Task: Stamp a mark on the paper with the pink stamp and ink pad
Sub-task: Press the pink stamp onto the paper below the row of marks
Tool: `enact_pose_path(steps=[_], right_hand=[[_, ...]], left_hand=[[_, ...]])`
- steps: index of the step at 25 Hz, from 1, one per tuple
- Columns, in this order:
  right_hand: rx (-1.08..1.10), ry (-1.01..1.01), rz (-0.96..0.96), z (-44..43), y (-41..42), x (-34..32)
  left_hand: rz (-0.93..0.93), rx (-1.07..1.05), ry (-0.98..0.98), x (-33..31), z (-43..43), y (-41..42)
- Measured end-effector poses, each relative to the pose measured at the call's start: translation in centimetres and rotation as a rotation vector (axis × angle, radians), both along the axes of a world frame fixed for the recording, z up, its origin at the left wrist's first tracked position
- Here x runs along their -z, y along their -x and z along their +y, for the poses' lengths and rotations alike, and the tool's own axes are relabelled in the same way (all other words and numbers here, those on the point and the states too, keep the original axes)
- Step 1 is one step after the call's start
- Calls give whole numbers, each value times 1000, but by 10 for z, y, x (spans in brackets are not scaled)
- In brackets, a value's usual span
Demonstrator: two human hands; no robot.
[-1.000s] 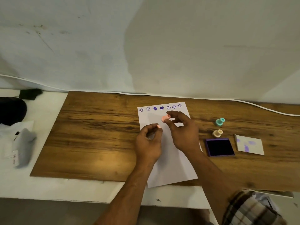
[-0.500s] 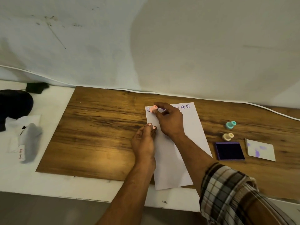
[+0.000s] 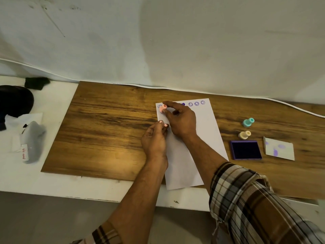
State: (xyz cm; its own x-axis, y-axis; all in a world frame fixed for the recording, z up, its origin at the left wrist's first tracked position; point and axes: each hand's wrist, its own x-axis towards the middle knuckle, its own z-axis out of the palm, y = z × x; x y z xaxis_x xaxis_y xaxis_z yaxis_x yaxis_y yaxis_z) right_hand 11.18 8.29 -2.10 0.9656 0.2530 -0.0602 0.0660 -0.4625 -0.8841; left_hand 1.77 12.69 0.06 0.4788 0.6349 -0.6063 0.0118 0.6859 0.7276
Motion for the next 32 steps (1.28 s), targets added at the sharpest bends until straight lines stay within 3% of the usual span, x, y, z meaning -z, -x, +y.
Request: enact_pose_path(steps=[23, 32], right_hand=[[-173, 258, -172, -2, -10, -4], [-352, 291, -241, -4, -24, -12]], left_hand=[[0, -12, -16, 6, 1, 1], [3, -22, -27, 10, 1, 0]])
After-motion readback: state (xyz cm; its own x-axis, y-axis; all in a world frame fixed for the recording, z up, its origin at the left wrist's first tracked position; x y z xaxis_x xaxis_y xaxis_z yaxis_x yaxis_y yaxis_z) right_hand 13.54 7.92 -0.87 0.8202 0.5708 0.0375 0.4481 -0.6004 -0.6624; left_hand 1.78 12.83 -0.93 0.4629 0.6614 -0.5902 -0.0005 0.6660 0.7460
